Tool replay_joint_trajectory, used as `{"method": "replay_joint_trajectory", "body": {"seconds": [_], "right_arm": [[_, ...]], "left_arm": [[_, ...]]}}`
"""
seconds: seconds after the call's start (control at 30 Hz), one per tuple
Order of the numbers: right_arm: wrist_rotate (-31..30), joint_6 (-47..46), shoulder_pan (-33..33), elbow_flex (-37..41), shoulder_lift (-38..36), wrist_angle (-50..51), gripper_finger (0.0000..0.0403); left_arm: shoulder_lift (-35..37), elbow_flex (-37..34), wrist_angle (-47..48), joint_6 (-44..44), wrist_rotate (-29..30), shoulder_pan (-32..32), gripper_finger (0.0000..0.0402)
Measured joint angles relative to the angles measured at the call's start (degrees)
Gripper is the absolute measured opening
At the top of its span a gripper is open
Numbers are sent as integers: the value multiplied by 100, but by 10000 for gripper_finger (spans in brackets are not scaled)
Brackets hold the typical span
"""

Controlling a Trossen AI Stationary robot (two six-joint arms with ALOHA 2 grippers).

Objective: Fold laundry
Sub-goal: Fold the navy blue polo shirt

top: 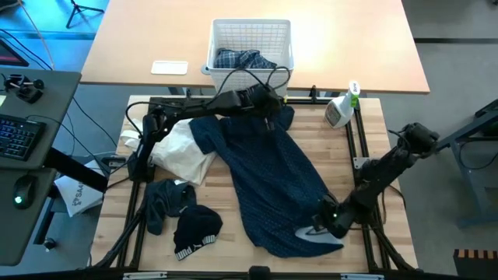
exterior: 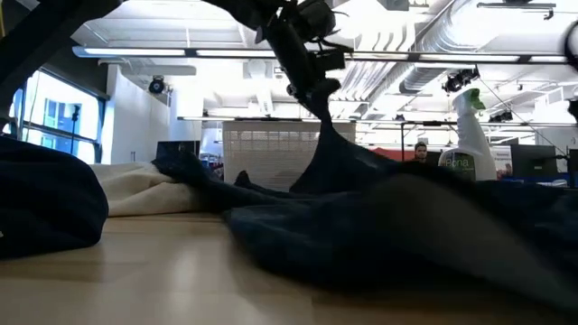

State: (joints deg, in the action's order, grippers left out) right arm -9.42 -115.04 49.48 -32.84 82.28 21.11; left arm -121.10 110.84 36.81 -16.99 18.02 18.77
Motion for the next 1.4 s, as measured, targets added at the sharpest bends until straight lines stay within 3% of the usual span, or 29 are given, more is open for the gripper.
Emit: {"method": "replay_joint_trajectory", "body": {"seconds": [0.17,0.27,0.53,0.77,1.13,1.4], "right_arm": [[5,-496,422,4,4,-45,1],[47,-496,531,10,10,-170,1],[278,-545,771,20,17,-432,1],[294,-551,882,20,17,-427,0],[241,-495,869,26,11,-462,0],[210,-515,867,28,9,-547,0]], "left_arm": [[1,-452,-23,328,-64,-42,0],[1,-703,224,620,-512,-32,5],[-7,-342,1684,1514,-976,284,88],[-83,-112,562,2750,-2392,610,158],[-840,-126,-101,3327,-2009,340,172],[-1160,-131,-129,2853,-1595,160,162]]}}
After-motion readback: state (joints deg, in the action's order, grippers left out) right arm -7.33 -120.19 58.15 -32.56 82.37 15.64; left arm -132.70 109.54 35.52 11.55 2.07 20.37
